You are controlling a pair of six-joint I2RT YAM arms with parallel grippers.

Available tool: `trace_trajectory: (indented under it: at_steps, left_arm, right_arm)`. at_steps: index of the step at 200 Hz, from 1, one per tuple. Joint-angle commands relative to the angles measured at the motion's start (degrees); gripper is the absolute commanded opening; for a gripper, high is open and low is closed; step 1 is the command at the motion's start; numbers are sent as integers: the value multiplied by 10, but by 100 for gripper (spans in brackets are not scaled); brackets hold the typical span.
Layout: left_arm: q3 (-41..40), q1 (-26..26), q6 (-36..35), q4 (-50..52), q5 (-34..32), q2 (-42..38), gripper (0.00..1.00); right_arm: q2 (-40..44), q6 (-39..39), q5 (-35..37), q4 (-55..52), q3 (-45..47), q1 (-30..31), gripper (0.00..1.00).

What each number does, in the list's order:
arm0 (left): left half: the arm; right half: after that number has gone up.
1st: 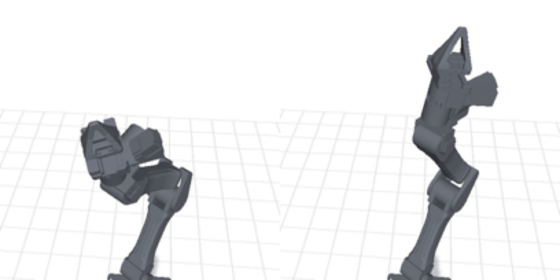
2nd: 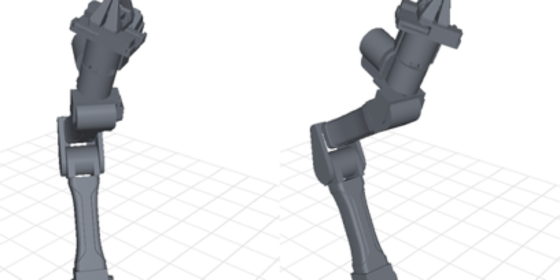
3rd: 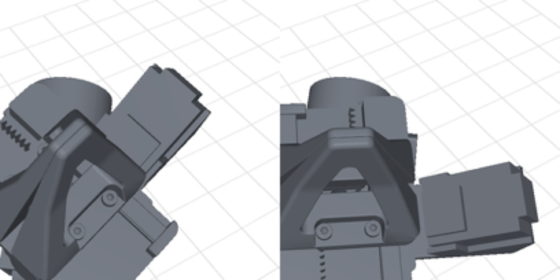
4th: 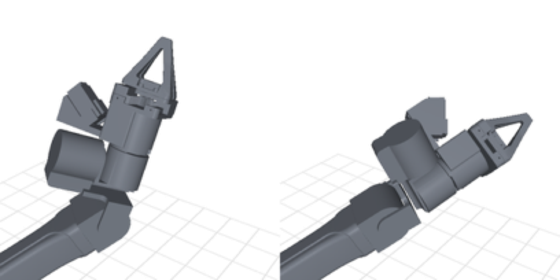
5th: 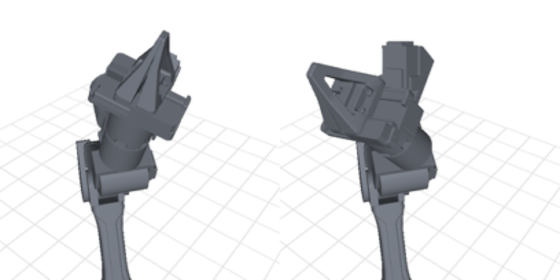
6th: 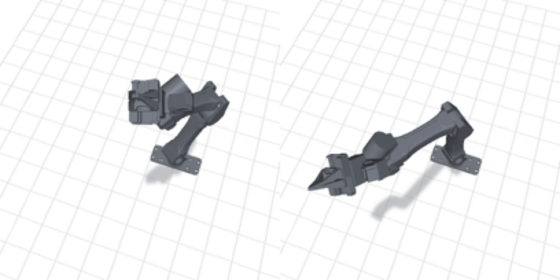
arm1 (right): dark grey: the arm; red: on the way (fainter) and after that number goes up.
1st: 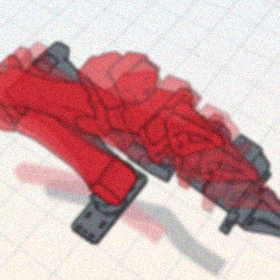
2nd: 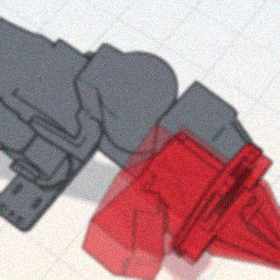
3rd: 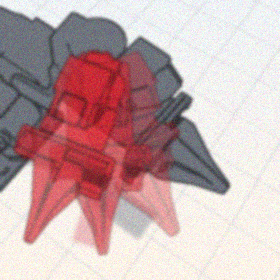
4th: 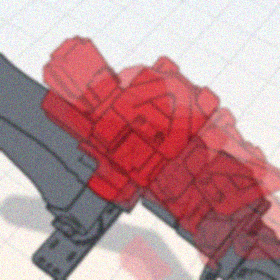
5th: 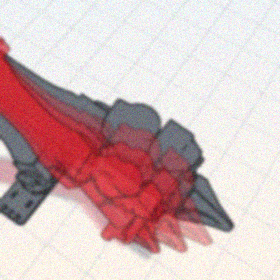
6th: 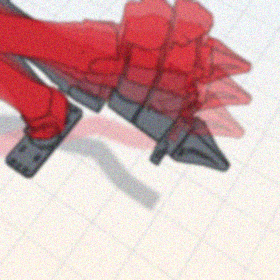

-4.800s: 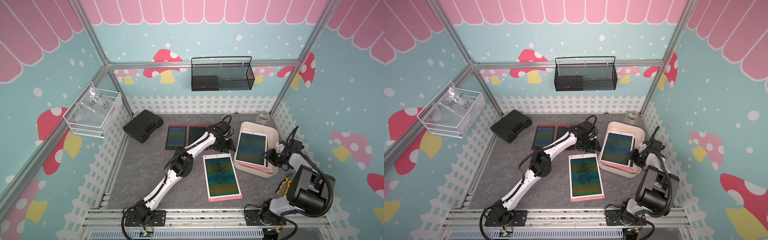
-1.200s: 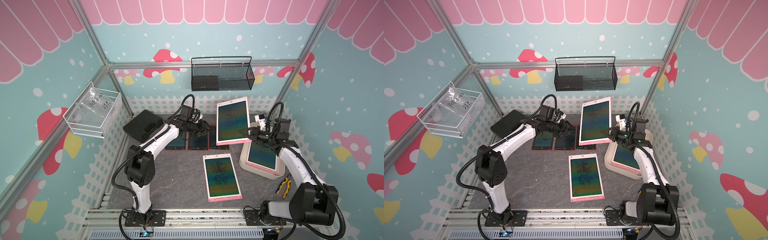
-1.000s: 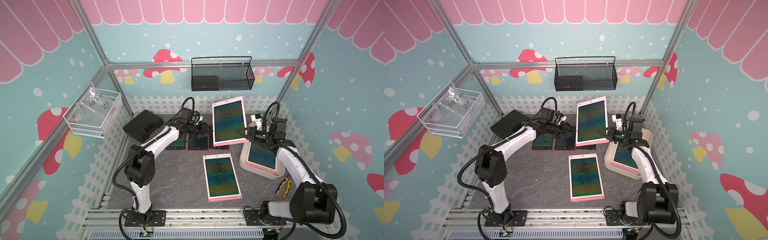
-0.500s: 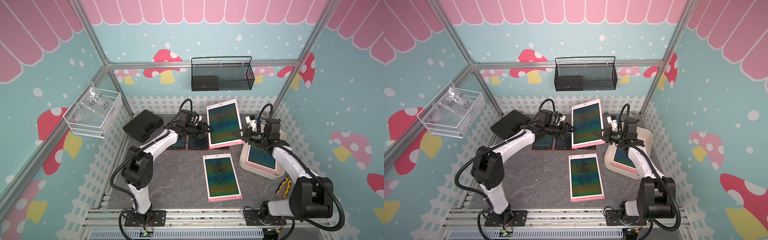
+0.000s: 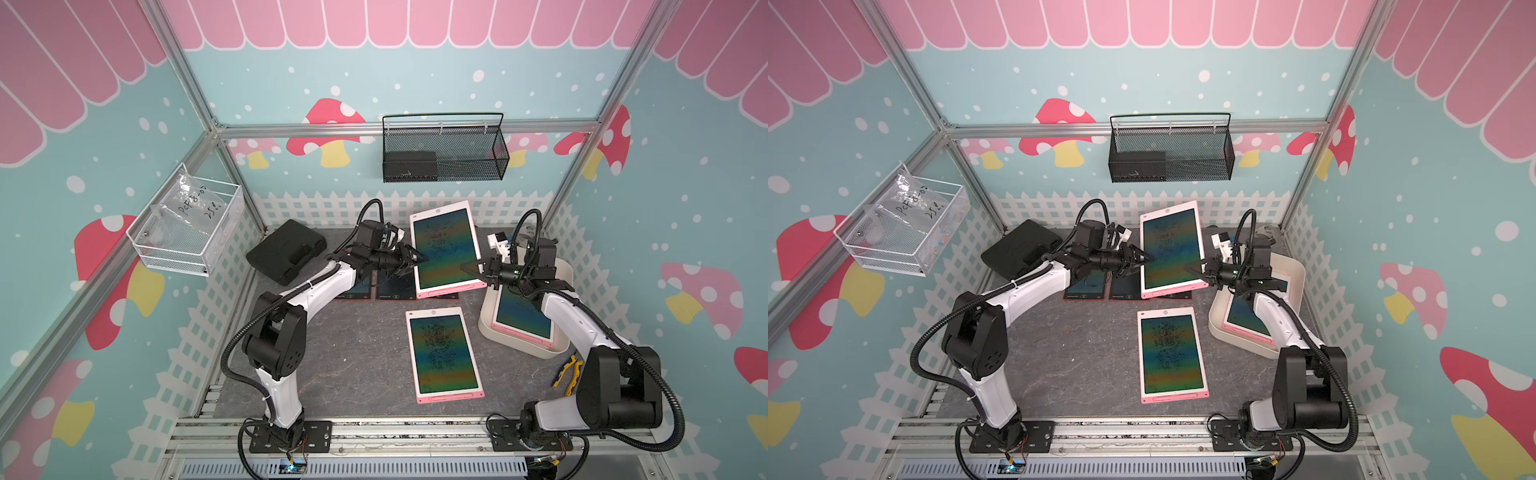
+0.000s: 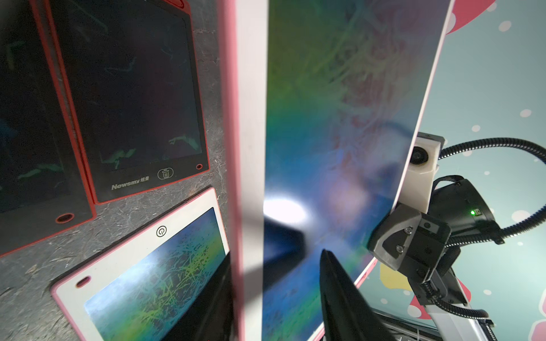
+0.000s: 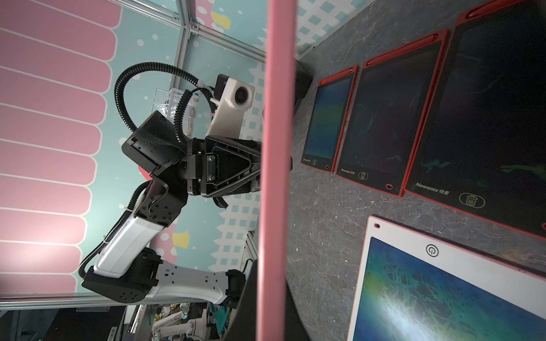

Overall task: Take out the writing tablet from the storage box
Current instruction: Place the writing tablet at the center of the board.

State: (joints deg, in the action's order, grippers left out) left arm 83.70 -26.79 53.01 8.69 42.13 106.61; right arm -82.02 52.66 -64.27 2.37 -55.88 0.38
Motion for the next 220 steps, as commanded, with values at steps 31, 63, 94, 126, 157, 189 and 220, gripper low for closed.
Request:
trace_trajectory:
  at_steps: [31,63,94,126,157,189,220]
  left_arm:
    - [11,-15,31,-65,34,12,37]
    - [8,-15,47,-95,44,13,34]
    - [4,-16,67,-139,62,13,31]
    - [-1,-16,81,-161,71,19,24]
    - [-13,-15,101,-193,76,20,21]
    - [-17,-11,102,-192,80,21,16]
    - [-21,-2,77,-142,75,14,6]
  right_arm:
    - [-22,-4,-23,27,-7,7,2]
    - [-35,-11,-35,26,-11,7,13]
    - [-52,-17,-52,26,-18,6,22]
    - [-64,-20,-54,27,-23,6,28]
    - [-73,-26,-58,27,-23,6,31]
    - [-80,-32,-57,25,-22,3,37]
    - [-83,-38,-44,20,-13,-4,47]
